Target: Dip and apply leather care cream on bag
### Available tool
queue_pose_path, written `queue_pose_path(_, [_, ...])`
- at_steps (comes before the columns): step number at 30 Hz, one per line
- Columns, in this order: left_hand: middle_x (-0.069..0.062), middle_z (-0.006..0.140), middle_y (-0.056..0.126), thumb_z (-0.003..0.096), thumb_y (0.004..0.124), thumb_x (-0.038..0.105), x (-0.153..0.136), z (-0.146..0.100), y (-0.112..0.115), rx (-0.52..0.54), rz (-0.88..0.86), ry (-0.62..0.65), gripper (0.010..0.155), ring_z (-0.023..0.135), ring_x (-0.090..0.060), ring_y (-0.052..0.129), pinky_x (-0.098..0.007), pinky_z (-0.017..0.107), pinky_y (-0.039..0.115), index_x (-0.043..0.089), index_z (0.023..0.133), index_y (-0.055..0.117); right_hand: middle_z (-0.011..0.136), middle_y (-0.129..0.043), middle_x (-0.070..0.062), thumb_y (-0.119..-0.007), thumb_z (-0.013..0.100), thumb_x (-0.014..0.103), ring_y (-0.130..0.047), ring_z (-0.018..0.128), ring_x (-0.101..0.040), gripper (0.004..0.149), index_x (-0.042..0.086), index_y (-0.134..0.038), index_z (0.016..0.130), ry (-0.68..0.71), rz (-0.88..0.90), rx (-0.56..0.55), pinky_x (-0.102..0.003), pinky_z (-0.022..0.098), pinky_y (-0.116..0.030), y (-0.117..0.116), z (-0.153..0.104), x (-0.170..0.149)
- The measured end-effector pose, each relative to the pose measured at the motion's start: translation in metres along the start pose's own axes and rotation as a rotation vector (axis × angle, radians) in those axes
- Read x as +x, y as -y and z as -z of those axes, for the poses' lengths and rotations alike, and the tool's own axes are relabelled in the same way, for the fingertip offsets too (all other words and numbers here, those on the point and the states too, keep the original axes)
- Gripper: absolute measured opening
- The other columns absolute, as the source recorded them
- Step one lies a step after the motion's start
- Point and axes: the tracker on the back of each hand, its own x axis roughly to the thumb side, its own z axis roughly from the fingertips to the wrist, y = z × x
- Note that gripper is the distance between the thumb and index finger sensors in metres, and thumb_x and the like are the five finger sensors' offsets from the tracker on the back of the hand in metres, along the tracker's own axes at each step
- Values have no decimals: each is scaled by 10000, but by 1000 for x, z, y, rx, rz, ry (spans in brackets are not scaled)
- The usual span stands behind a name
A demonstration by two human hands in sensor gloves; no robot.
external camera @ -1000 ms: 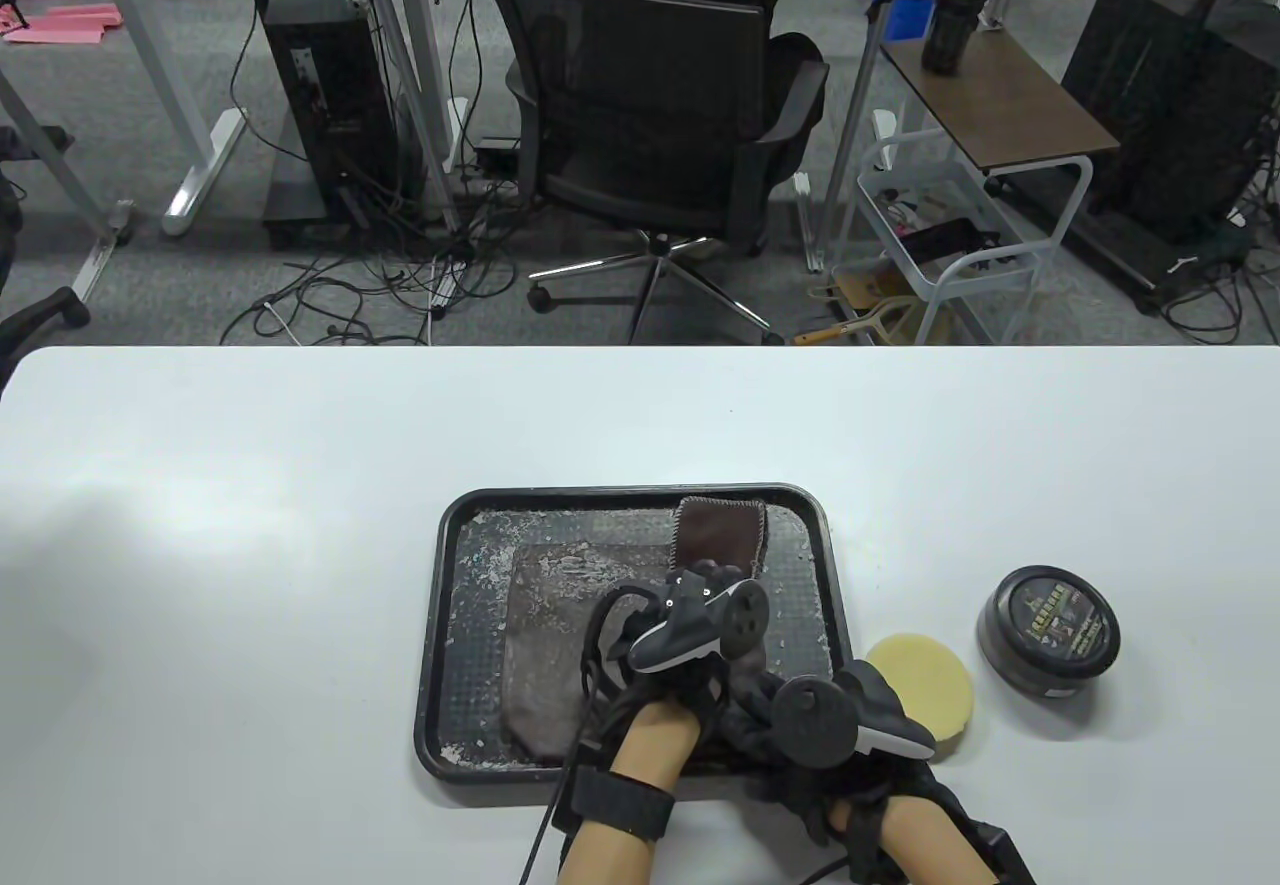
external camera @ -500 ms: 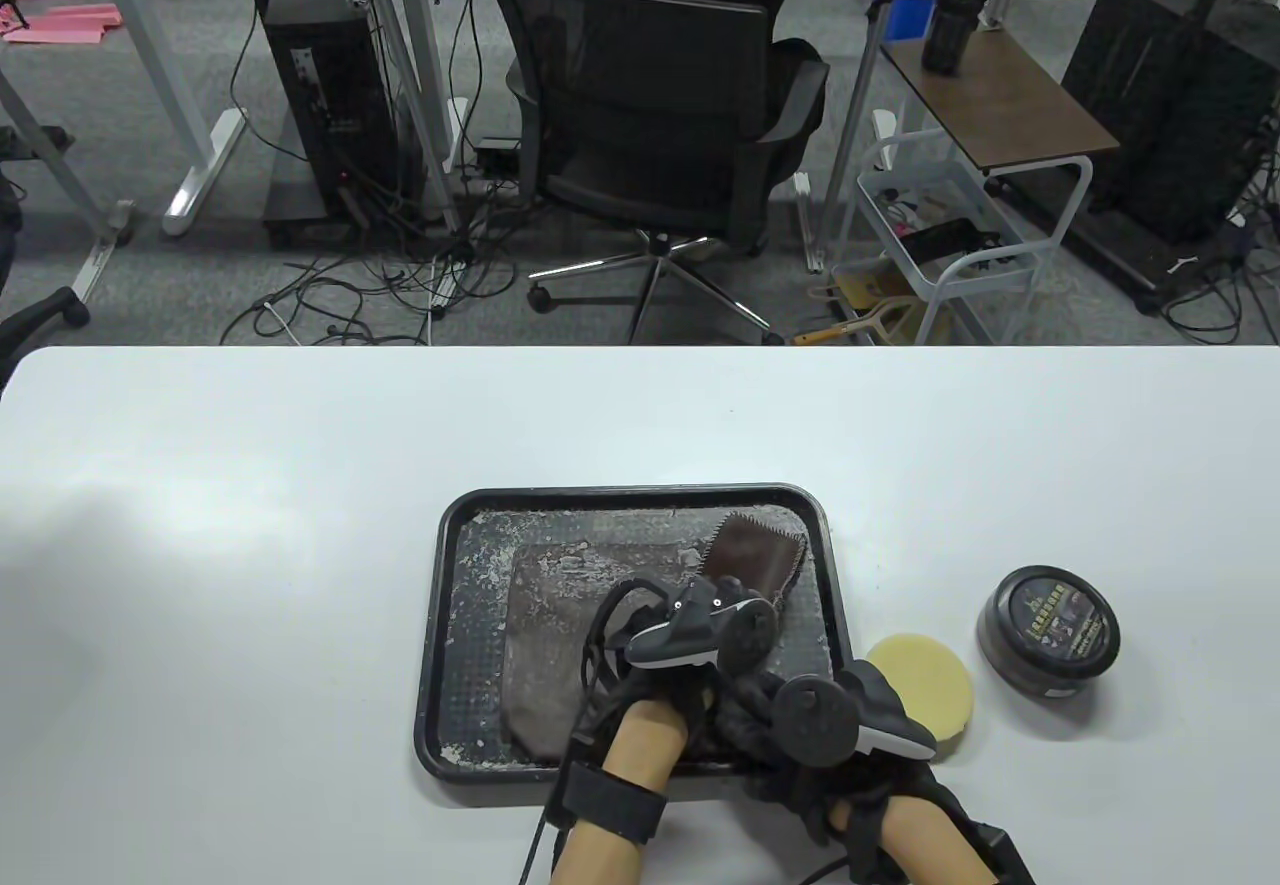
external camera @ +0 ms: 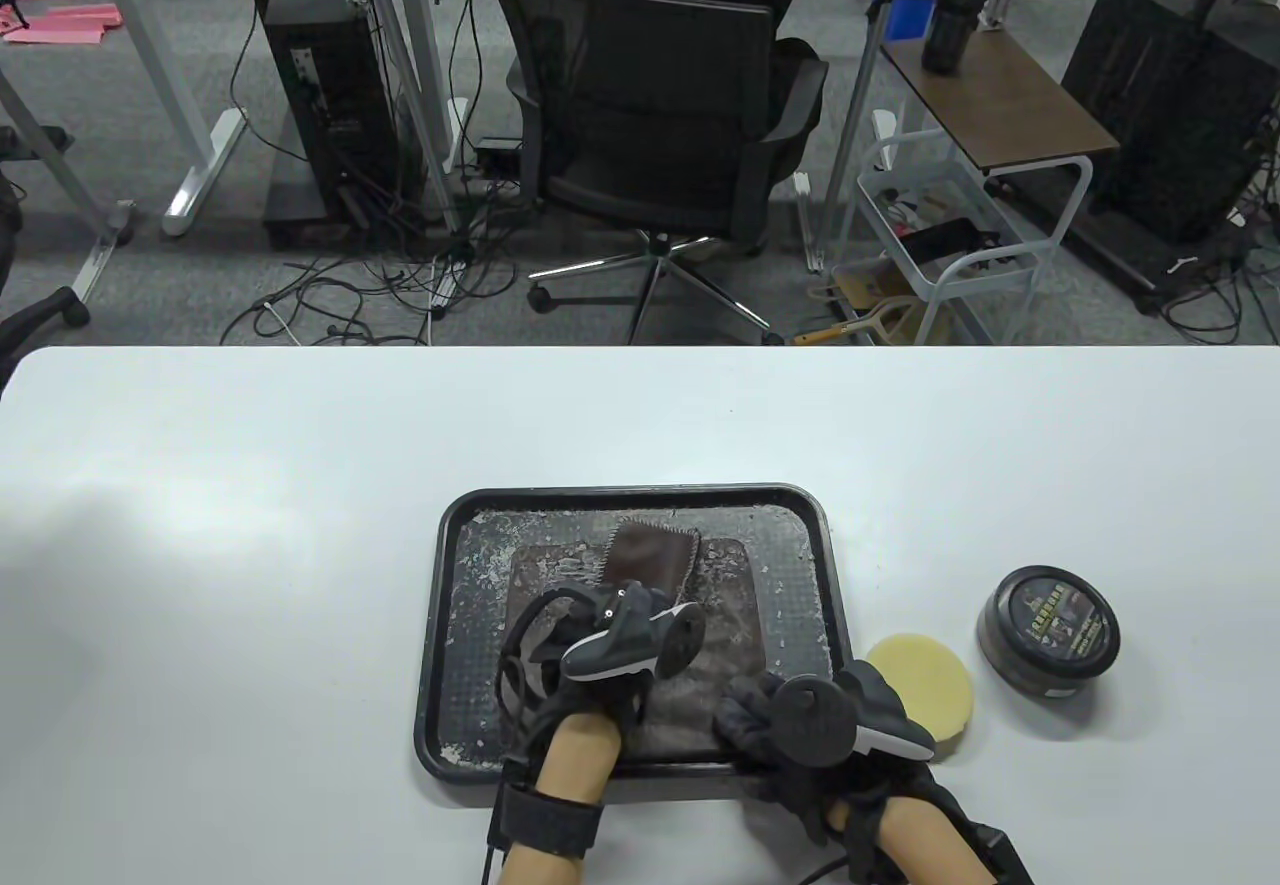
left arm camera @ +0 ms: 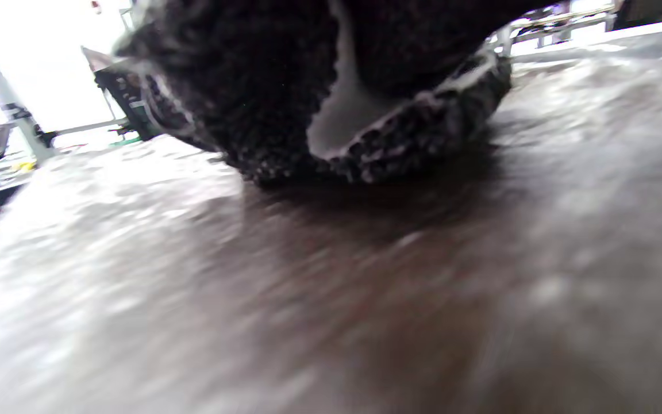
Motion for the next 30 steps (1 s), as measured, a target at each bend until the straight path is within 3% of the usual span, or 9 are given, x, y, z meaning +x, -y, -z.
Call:
queue_pose_path(8, [-67,884,902,432,810,270,-39,-23,8,-57,36,-149,520,750,-316,1001,-432,488,927,205,947,838,1115,-462,-143,-852,438,325,-411,990,-422,662,187,-581,1026,-1,-5,15,-597,671,-437,0,0,0])
queue_pose_path(17, [-94,871,905,434,805,261,-67,-39,16,-199,-66,-395,521,729,-336,1015,-438,480,929,170,947,828,1108,-346,-195,-834,451,357,-311,973,-486,652,174,-587,1027,1,-49,9,-645,672,-364,-1,2,4])
queue_pose_path(21, [-118,858,909,430,810,252,-63,-39,15,-202,-91,-423,526,711,-357,1020,-444,473,929,139,943,831,1086,-364,-234,-823,455,382,-370,940,-513,647,186,-587,1024,-9,-89,11,-647,670,-380,-1,2,7])
queue_pose_path(30, [-135,823,934,418,824,252,-26,-28,5,-190,-3,-348,520,670,-364,1042,-432,462,938,105,915,854,1062,-533,-271,-830,448,348,-505,919,-546,633,90,-655,998,17,1,-15,-645,645,-490,6,1,4])
